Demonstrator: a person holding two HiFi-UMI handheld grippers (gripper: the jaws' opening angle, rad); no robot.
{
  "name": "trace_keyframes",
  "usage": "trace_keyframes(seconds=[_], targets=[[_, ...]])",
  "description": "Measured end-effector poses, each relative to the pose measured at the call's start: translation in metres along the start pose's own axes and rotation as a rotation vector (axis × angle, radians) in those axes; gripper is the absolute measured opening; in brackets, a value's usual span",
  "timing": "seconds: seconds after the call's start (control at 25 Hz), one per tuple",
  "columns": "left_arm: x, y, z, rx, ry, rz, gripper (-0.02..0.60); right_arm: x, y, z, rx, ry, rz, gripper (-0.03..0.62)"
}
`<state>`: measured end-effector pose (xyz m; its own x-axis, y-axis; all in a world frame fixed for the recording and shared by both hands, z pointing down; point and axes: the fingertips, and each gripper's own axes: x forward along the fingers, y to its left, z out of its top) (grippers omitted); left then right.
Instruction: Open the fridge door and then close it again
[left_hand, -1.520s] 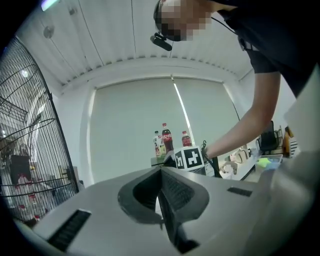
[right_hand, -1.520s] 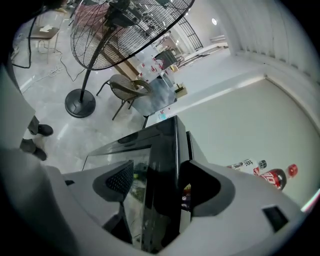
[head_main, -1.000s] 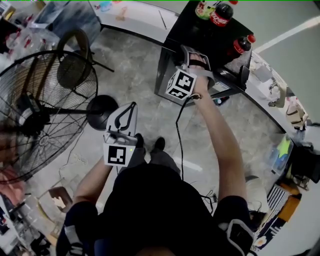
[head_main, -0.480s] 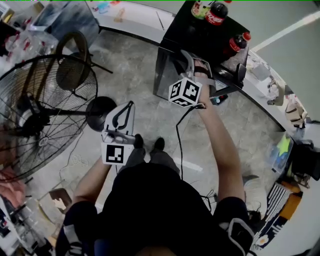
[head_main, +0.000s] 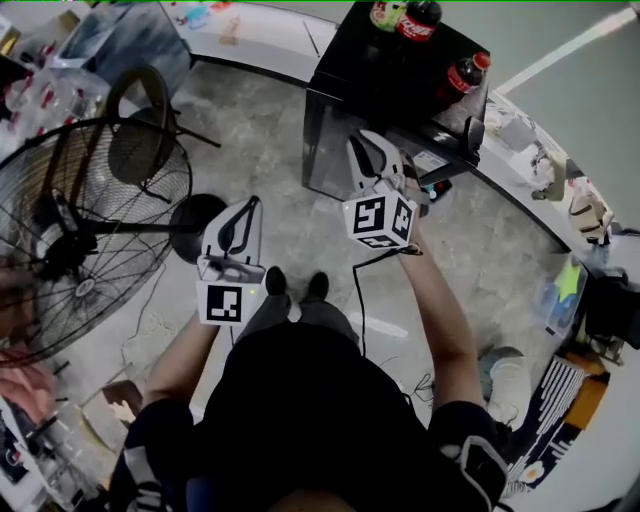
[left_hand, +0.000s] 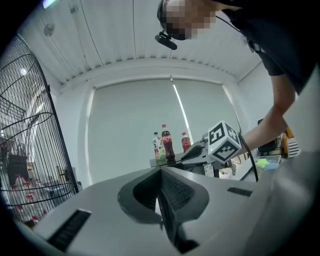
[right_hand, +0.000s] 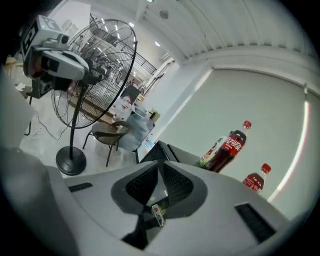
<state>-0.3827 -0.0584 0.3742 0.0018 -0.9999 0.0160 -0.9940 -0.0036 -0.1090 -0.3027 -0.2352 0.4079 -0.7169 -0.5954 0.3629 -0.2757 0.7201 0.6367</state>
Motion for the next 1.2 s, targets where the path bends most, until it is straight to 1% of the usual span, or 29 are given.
trace_keyframes(seconds=[0.04, 0.16, 0.24, 0.48, 0.56, 0.68, 0.8, 0.96, 1.2], targets=[[0.0, 0.0, 0.001, -0.001, 0.001, -0.001, 0.022, -0.005, -0.001, 0.001, 0.022, -0.009, -0.006, 0.035], [0.003, -0.002, 0.002, -0.001, 0.004, -0.005, 0.023, -0.017, -0.001, 0.002, 0.082, -0.029, -0.012, 0.025], [0.004, -0.002, 0.005, 0.004, -0.012, -0.006, 0.023, -0.023, -0.001, 0.003, 0.139, -0.043, -0.006, 0.02], [0.004, -0.004, 0.012, 0.001, -0.023, -0.003, 0.023, -0.054, -0.001, 0.012, 0.357, -0.116, 0.012, 0.02], [0.004, -0.005, 0.014, 0.003, -0.028, -0.004, 0.022, -0.065, 0.0, 0.013, 0.425, -0.145, 0.003, 0.02], [0.004, -0.006, 0.016, -0.002, -0.035, -0.001, 0.023, -0.082, -0.004, 0.011, 0.509, -0.194, -0.047, 0.02], [0.005, -0.007, 0.02, -0.006, -0.056, 0.007, 0.022, -0.099, -0.007, 0.005, 0.554, -0.213, -0.11, 0.02], [0.005, -0.007, 0.022, -0.024, -0.063, 0.019, 0.021, -0.123, -0.015, -0.003, 0.564, -0.238, -0.201, 0.02], [0.008, -0.014, 0.03, -0.019, -0.109, 0.024, 0.023, -0.157, -0.022, -0.01, 0.594, -0.256, -0.298, 0.018]])
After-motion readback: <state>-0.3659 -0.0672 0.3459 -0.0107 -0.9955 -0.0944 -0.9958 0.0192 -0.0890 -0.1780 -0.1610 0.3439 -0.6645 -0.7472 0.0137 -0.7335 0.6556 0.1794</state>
